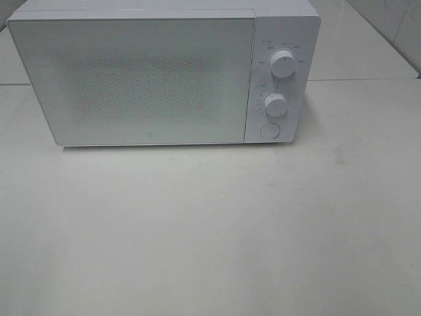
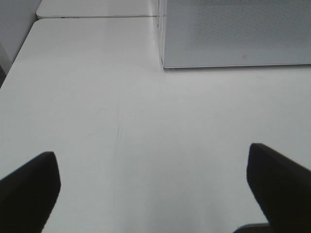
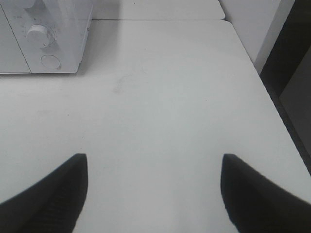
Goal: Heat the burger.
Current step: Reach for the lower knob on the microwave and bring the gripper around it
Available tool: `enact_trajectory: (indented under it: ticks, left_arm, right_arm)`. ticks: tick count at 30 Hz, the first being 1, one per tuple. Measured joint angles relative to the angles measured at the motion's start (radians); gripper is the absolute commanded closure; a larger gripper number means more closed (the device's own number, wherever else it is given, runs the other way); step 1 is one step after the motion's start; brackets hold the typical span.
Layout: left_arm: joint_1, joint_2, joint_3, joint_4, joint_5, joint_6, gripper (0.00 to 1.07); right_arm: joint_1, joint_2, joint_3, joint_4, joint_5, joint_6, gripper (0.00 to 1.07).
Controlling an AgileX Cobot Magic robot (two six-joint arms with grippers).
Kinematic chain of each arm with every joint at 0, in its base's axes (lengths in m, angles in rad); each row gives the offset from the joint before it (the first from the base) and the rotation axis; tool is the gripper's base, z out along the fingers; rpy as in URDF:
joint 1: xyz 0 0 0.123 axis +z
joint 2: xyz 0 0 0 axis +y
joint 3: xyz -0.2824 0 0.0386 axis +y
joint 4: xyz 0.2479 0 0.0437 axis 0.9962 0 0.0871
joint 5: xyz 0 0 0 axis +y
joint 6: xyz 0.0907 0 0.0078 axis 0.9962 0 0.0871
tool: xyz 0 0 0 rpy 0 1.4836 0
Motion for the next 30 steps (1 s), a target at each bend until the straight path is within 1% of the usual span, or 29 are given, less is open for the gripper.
enact_trajectory:
  ticks: [30]
  left_arm:
    - [0.000,0.000,0.000,0.000,0.000,0.000,0.08]
  right_arm:
    - [0.000,0.000,0.000,0.000,0.000,0.000,0.34]
